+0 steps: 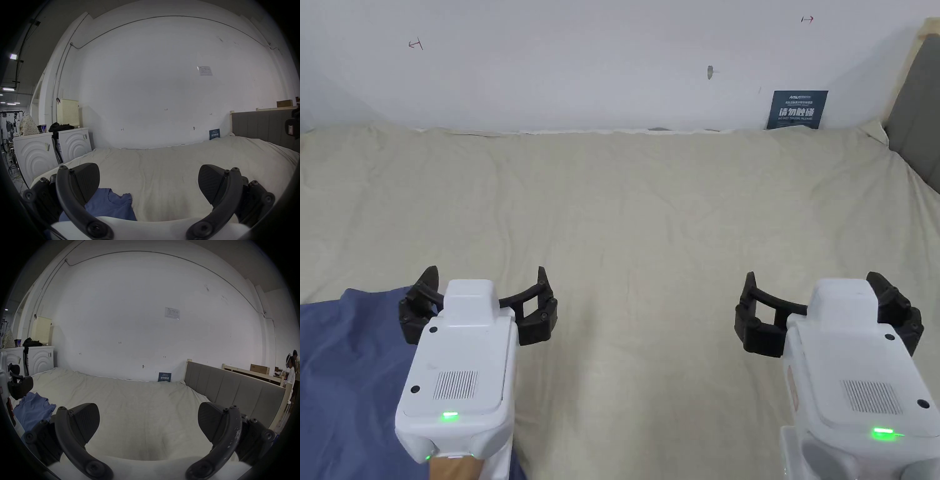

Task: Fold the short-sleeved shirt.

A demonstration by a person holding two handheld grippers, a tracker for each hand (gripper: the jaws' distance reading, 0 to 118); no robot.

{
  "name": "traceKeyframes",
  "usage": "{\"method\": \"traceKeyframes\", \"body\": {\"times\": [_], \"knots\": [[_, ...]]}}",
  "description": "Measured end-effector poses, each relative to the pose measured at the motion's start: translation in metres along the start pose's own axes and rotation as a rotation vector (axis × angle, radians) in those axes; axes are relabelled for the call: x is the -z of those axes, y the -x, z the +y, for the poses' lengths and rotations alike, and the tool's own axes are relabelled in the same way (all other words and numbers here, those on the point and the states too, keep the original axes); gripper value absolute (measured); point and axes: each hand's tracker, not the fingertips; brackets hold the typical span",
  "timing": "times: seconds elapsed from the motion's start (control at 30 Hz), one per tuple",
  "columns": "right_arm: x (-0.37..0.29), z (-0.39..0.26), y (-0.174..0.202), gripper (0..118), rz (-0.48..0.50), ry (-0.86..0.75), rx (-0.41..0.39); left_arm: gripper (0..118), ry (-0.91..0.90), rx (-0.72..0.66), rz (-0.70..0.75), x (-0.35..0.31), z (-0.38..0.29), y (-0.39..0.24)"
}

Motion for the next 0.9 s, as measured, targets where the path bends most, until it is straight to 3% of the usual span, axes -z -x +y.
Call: {"method": "traceKeyframes", "body": {"times": [0.7, 0.73, 0.8, 0.83, 0.87, 0.9], "knots": [[-0.002, 0.003, 0.0, 118, 0.01, -0.003, -0.005, 117, -0.026, 0.002, -0.008, -0.007, 0.007, -0.001], [-0.002, 0.003, 0.001, 113, 0.012, -0.003, -0.008, 113, -0.026, -0.006, -0.014, -0.007, 0.007, -0.001], [-0.003, 0.004, 0.001, 78, 0.005, 0.006, -0.011, 80, -0.029, -0.02, -0.022, -0.01, 0.008, -0.002], [-0.003, 0.004, 0.001, 51, 0.006, 0.011, -0.01, 52, -0.027, -0.026, -0.023, -0.011, 0.009, -0.003], [-0.002, 0.004, 0.001, 9, 0.006, 0.017, -0.01, 4, -0.019, -0.035, -0.029, -0.011, 0.01, -0.003], [-0.002, 0.004, 0.001, 1, 0.008, 0.02, -0.013, 1, -0.004, -0.036, -0.027, -0.01, 0.01, -0.005]]}}
